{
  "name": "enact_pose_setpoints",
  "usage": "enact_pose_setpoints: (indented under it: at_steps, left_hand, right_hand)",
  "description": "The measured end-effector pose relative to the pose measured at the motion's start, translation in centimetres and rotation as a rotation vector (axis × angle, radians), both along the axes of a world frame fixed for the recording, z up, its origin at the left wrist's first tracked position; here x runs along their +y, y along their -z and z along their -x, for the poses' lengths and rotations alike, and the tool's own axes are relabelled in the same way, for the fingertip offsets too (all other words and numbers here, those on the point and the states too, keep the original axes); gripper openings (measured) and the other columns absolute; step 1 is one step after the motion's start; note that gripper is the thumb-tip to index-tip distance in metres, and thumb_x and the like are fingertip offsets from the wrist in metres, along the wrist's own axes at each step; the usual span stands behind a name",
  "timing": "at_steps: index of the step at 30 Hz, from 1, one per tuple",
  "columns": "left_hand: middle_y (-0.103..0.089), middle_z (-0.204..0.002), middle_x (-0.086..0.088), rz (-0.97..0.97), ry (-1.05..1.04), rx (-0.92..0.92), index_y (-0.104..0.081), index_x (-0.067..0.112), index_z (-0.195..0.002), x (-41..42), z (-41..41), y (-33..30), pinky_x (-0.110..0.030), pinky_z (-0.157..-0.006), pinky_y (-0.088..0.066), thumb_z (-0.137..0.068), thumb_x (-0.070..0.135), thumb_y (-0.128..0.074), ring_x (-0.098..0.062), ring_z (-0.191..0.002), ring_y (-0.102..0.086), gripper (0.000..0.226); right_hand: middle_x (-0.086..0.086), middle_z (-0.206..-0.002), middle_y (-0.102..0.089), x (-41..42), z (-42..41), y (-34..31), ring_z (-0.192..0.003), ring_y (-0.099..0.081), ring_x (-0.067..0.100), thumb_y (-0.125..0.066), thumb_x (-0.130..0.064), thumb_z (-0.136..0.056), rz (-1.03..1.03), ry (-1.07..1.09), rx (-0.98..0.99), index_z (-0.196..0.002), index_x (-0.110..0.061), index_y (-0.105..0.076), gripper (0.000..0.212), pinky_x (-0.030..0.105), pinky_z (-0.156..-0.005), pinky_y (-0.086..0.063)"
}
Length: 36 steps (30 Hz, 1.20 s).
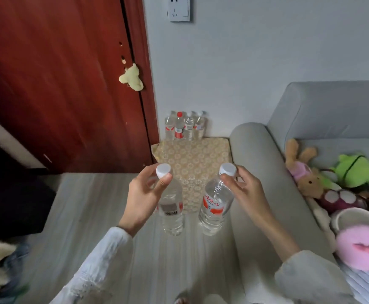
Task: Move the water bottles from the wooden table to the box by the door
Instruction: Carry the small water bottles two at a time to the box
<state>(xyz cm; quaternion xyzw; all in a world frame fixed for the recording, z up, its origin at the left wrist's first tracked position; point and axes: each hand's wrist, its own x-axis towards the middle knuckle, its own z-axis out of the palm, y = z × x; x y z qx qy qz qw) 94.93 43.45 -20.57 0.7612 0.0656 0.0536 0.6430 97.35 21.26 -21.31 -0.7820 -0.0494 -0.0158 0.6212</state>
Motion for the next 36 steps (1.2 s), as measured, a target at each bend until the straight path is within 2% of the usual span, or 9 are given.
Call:
enact_pose_setpoints:
  at_steps: [5, 7, 10, 15, 19, 23, 29, 32, 36]
  left_hand:
    - [-0.068, -0.105, -0.005, -0.041, -0.034, 0.055, -0.061, 0.013, -0.109, -1.8, -9.0, 2.1, -0.039, -0.09, -0.051, -0.08, 0.031, -0.066, -0.018, -0.102, -0.064, 0.035]
    - [-0.068, -0.105, -0.007, -0.062, -0.041, 0.085, -0.06, 0.012, -0.109, -2.8, -12.9, 3.1, -0.041, -0.091, -0.051, -0.081, 0.029, -0.065, -0.018, -0.1, -0.064, 0.033]
    - [-0.068, -0.102, -0.005, -0.105, -0.065, 0.094, -0.061, 0.016, -0.103, -4.4, -19.3, 4.8, -0.036, -0.089, -0.051, -0.081, 0.029, -0.065, -0.017, -0.099, -0.064, 0.026]
    - [-0.065, -0.095, 0.005, -0.232, -0.139, 0.136, -0.062, 0.019, -0.103, -7.5, -30.6, 7.4, -0.009, -0.071, -0.041, -0.078, 0.029, -0.069, -0.009, -0.092, -0.06, 0.028]
    - [-0.065, -0.093, 0.007, -0.299, -0.075, 0.198, -0.063, 0.02, -0.098, -10.1, -39.4, 8.9, -0.014, -0.072, -0.043, -0.072, 0.03, -0.074, -0.009, -0.087, -0.06, 0.029]
    - [-0.064, -0.093, 0.002, -0.409, 0.011, 0.254, -0.062, 0.015, -0.098, -12.5, -47.3, 11.8, -0.012, -0.066, -0.039, -0.072, 0.029, -0.075, -0.013, -0.085, -0.058, 0.033]
    - [-0.062, -0.089, -0.001, -0.531, 0.097, 0.309, -0.06, 0.009, -0.096, -16.2, -57.4, 17.5, -0.019, -0.066, -0.043, -0.073, 0.02, -0.074, -0.015, -0.079, -0.056, 0.029]
    - [-0.065, -0.096, -0.012, -0.571, 0.153, 0.361, -0.057, 0.004, -0.099, -17.4, -61.2, 20.3, -0.032, -0.075, -0.051, -0.075, 0.016, -0.071, -0.023, -0.083, -0.059, 0.03]
    - [-0.057, -0.106, -0.012, -0.633, 0.17, 0.369, -0.054, 0.004, -0.102, -18.4, -64.9, 23.6, -0.024, -0.076, -0.042, -0.078, 0.013, -0.067, -0.017, -0.084, -0.049, 0.029]
  right_hand:
    - [0.001, -0.1, -0.066, -1.8, -9.0, 1.7, -0.095, -0.064, 0.019, -0.064, -0.02, -0.081, 0.008, 0.015, 0.057, -0.092, -0.035, -0.058, 0.019, 0.033, -0.086, -0.049]
    - [0.001, -0.104, -0.066, -2.9, -13.0, 2.5, -0.099, -0.063, 0.019, -0.064, -0.022, -0.081, 0.028, 0.012, 0.073, -0.093, -0.036, -0.058, 0.02, 0.035, -0.091, -0.049]
    - [0.001, -0.106, -0.065, -4.5, -19.7, 4.0, -0.101, -0.062, 0.018, -0.064, -0.024, -0.081, 0.079, -0.013, 0.079, -0.093, -0.038, -0.056, 0.021, 0.035, -0.091, -0.049]
    - [0.001, -0.107, -0.064, -7.5, -31.8, 7.1, -0.101, -0.06, 0.019, -0.066, -0.025, -0.08, 0.203, -0.05, 0.122, -0.103, -0.023, -0.057, 0.025, 0.036, -0.091, -0.048]
    - [0.0, -0.105, -0.063, -9.6, -40.7, 9.3, -0.097, -0.059, 0.016, -0.065, -0.028, -0.08, 0.285, -0.067, 0.163, -0.108, -0.017, -0.056, 0.031, 0.035, -0.09, -0.049]
    - [-0.005, -0.097, -0.059, -10.7, -48.0, 12.6, -0.088, -0.056, 0.014, -0.071, -0.034, -0.073, 0.357, -0.01, 0.23, -0.099, -0.021, -0.056, 0.033, 0.03, -0.078, -0.046]
    - [0.003, -0.1, -0.059, -11.4, -57.2, 18.9, -0.088, -0.054, 0.018, -0.072, -0.034, -0.072, 0.45, 0.127, 0.307, -0.1, -0.012, -0.056, 0.039, 0.029, -0.074, -0.042]
    - [0.007, -0.102, -0.057, -11.2, -60.6, 21.7, -0.084, -0.049, 0.018, -0.071, -0.028, -0.073, 0.45, 0.194, 0.363, -0.098, -0.009, -0.054, 0.036, 0.029, -0.071, -0.037]
    - [0.007, -0.102, -0.055, -10.9, -63.6, 24.8, -0.083, -0.047, 0.017, -0.07, -0.025, -0.075, 0.438, 0.179, 0.413, -0.098, -0.01, -0.05, 0.034, 0.027, -0.07, -0.034]
